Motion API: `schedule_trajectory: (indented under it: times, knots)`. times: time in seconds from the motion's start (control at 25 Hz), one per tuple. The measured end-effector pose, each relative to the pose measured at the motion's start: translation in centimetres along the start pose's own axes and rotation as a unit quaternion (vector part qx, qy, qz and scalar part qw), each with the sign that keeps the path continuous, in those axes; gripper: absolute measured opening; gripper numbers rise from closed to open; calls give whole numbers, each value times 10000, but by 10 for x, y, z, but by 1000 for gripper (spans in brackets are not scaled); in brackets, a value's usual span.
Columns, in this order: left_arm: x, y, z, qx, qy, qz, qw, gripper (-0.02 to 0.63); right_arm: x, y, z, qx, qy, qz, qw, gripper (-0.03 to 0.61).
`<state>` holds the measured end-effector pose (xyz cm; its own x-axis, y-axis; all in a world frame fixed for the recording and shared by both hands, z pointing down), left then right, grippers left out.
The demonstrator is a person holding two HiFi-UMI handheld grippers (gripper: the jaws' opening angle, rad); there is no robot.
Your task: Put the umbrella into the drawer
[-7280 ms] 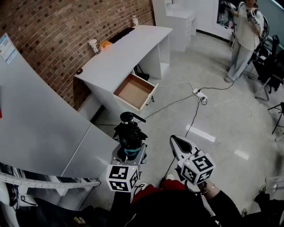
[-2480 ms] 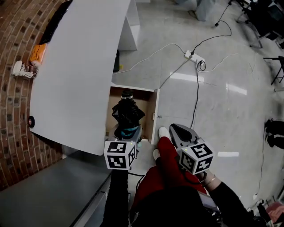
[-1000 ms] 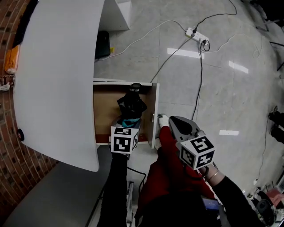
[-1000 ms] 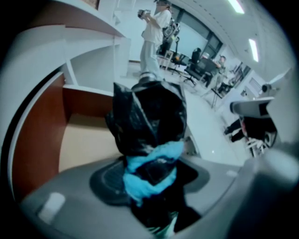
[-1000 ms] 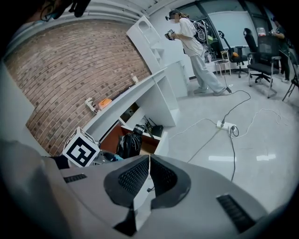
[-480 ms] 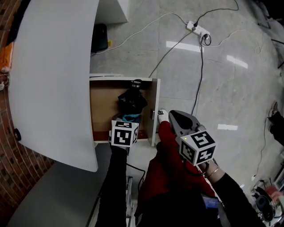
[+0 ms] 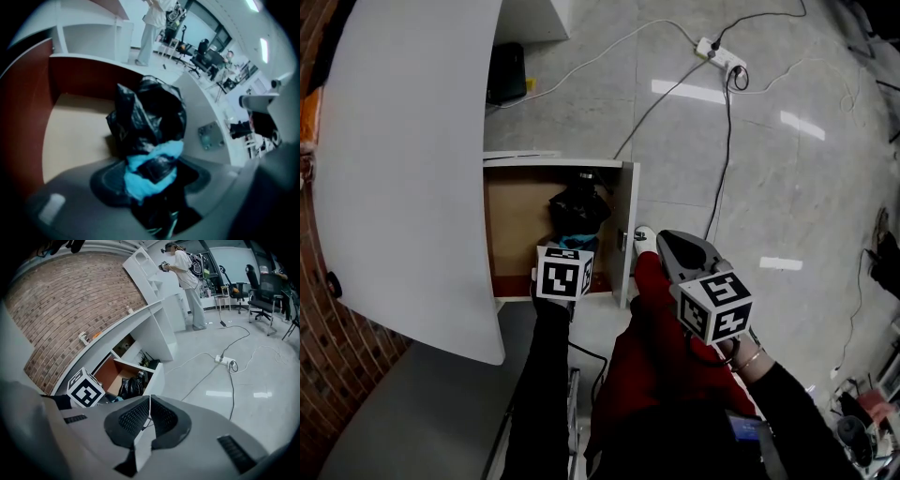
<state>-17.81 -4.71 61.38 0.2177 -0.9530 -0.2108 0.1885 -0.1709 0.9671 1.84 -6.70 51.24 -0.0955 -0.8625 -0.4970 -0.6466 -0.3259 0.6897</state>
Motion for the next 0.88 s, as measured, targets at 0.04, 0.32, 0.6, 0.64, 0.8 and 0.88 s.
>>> schedule_trajectory:
  times: [0.04,0.32,0.6,0.64,0.8,0.88]
  knots:
    - [0,3,1,1,-32,30,10000,262,-1,1,-1,-1,6,14,10000,10]
    - [-1,18,6,-15,-84,250,9997,262,-4,3,-7,-27,-7,109,9999,9]
    - [-3,30,14,58,-84,398,9992,264,-11,8,-9,-55,26,225,9997,10]
    - [-4,32,15,72,-114,412,9991,264,-11,8,-8,-55,32,234,9997,10]
    - [-5,39,18,99,-186,443,9988,265,-11,9,-8,-64,78,244,9997,10]
    - [-4,40,17,126,-181,452,9987,265,-11,10,-8,-65,87,247,9996,11]
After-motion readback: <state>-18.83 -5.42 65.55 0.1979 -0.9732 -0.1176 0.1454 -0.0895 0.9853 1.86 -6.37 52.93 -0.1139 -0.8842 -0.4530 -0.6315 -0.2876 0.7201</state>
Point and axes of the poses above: the fingertips, and each gripper's own axes: y forward along the fingers, z to its left, x out of its top, the point moved 6 cm from there along -y, backward along the fingers, and after that the axes turned 6 degrees about x, right-handed, at the moved point
